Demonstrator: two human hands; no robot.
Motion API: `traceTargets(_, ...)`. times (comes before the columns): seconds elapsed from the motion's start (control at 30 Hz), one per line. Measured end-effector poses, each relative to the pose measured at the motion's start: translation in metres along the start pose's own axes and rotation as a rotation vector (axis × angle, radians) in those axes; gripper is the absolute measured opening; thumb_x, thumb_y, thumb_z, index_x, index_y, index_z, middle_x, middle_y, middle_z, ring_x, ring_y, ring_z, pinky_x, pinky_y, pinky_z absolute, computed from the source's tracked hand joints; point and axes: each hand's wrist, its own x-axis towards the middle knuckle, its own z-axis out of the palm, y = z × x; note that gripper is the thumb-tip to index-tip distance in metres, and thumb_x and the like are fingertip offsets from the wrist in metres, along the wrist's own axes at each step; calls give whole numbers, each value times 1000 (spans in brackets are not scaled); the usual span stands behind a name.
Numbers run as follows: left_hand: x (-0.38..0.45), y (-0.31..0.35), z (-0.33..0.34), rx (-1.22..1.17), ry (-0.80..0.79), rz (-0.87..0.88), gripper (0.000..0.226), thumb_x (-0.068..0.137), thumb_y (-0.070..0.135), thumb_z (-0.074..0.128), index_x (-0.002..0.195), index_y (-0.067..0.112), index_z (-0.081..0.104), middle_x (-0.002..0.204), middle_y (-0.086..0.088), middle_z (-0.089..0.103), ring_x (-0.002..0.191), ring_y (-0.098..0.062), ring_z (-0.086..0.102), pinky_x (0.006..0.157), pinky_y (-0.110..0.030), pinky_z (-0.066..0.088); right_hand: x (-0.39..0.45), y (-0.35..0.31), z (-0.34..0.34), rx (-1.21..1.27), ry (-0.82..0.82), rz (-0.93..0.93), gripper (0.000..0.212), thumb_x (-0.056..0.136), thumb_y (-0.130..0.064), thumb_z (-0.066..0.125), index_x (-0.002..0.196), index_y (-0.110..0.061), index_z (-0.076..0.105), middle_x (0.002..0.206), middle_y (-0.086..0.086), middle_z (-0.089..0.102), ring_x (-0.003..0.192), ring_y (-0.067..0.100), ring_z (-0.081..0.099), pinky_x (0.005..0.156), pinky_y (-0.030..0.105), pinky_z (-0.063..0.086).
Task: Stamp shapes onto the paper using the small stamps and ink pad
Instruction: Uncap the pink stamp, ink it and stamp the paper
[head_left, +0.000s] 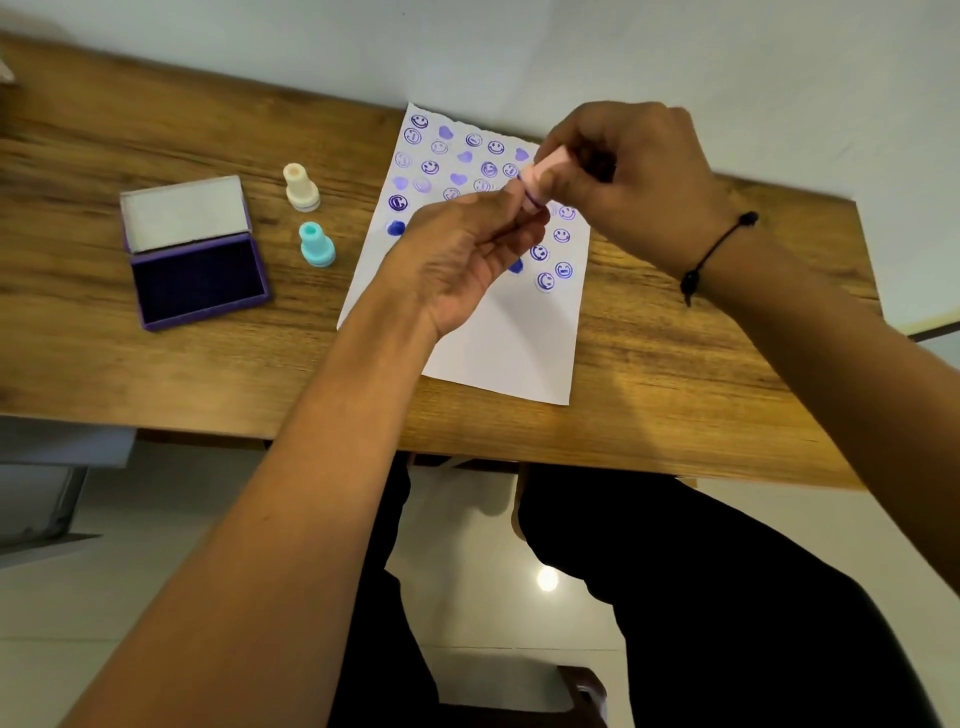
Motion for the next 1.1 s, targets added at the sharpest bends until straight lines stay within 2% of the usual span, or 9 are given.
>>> traceTargets(0.17, -3, 5, -3, 0, -2, 15, 13, 88, 7, 55, 82, 0, 64, 71, -8, 69, 62, -13, 68, 60, -17, 55, 1, -6, 3, 41, -6, 0, 18, 86, -21, 60, 98, -10, 68, 92, 13, 72, 75, 15, 55, 71, 21, 42)
traceTargets(0.27, -6, 9, -7, 27, 17, 39, 15, 89, 7, 54, 79, 2, 64, 61, -3, 70, 61, -11, 67, 57, -15, 52, 5, -14, 8, 58, -3, -4, 17, 87, -19, 60, 97, -9, 68, 89, 14, 72, 73, 17, 57, 68, 19, 39)
traceTargets(0.43, -13, 17, -20, 84, 51, 103, 19, 89, 7, 53, 73, 5, 63, 60, -3, 68, 64, -13, 59, 53, -13, 49, 13, -27, 16, 65, -45, -40, 17, 85, -19, 63, 97, -9, 69, 88, 13, 72, 72, 19, 59, 63, 14, 40)
traceTargets(0.53, -19, 21, -28, 119, 82, 119, 17, 89, 7, 53, 75, 5, 62, 71, -9, 65, 59, -11, 57, 51, -13, 47, 18, -36, 22, 61, -69, -67, 19, 85, -20, 63, 98, -8, 69, 82, 8, 68, 73, 22, 59, 70, 23, 41)
traceTargets(0.73, -24, 43, -52, 44, 243, 155, 25, 93, 22, 51, 79, 5, 64, 74, -8, 64, 62, -11, 61, 57, -16, 52, 52, -62, 49, 28, -87, -160, 18, 83, -21, 63, 93, -7, 70, 72, 0, 57, 54, 2, 45, 56, 0, 30)
traceTargets(0.8, -27, 52, -64, 59, 316, 207, 34, 93, 31, 48, 85, 2, 64, 74, -8, 63, 64, -11, 59, 59, -16, 51, 74, -67, 62, 38, -42, -151, 21, 82, -23, 63, 90, -5, 70, 73, 1, 58, 61, 10, 49, 57, 7, 33)
traceTargets(0.9, -33, 62, -83, 74, 360, 263, 38, 93, 35, 47, 90, 2, 64, 74, -6, 65, 63, -9, 60, 60, -13, 52, 104, -67, 89, -62, -49, -108, 22, 81, -21, 61, 88, -2, 69, 84, 11, 68, 81, 24, 61, 69, 26, 45)
traceTargets(1.0, -36, 68, -96, 53, 378, 274, 41, 92, 36, 47, 99, -1, 63, 82, -8, 65, 69, -9, 60, 64, -15, 52, 118, -66, 118, -194, -157, -128, 19, 81, -17, 57, 88, 0, 66, 97, 21, 70, 92, 36, 62, 71, 29, 44)
traceTargets(1.1, -35, 73, -102, -2, 415, 297, 40, 92, 36, 48, 98, -1, 63, 82, -9, 65, 70, -11, 60, 67, -17, 52, 117, -65, 135, -263, -236, -144, 20, 83, -14, 53, 86, 3, 64, 97, 26, 67, 90, 39, 59, 69, 33, 43)
